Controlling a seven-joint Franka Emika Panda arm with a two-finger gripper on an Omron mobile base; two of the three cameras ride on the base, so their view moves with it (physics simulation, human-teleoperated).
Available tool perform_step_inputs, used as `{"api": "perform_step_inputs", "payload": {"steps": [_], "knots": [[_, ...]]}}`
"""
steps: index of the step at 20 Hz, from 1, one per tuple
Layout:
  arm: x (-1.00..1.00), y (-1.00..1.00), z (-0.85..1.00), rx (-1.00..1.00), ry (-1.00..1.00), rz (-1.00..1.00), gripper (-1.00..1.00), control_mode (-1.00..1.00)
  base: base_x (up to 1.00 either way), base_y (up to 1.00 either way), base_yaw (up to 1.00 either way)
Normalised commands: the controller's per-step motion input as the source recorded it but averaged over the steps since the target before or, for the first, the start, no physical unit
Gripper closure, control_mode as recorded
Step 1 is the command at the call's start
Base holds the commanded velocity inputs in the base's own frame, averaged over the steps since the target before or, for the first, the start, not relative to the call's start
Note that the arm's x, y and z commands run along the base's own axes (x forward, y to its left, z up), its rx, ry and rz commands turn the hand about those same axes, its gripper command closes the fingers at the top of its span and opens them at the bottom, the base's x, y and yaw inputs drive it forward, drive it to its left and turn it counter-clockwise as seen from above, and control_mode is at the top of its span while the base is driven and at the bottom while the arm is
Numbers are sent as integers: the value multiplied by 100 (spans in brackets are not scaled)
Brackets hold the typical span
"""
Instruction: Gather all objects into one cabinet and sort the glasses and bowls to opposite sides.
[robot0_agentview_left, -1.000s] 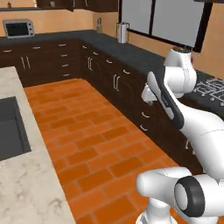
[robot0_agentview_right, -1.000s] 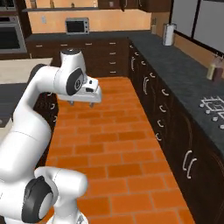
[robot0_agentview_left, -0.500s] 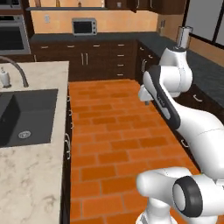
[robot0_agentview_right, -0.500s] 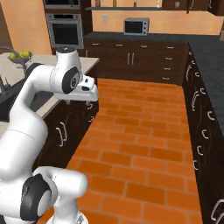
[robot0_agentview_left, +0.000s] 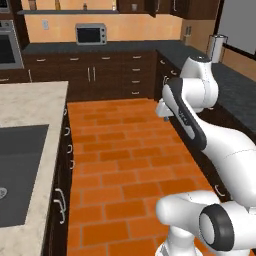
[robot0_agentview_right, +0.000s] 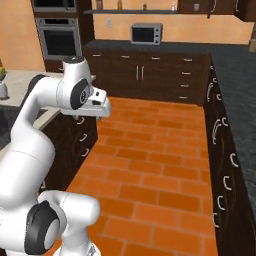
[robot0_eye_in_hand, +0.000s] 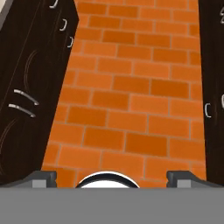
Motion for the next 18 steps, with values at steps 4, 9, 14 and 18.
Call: {"api": "perform_step_inputs", "payload": {"steps": [4, 9, 14, 18], "knots": [[0, 0, 0, 0, 0, 0, -100, 100, 100, 0, 0], [0, 0, 0, 0, 0, 0, -100, 100, 100, -1, 0], [0, 0, 0, 0, 0, 0, -100, 100, 100, 0, 0], [0, 0, 0, 0, 0, 0, -100, 100, 100, 0, 0]]}}
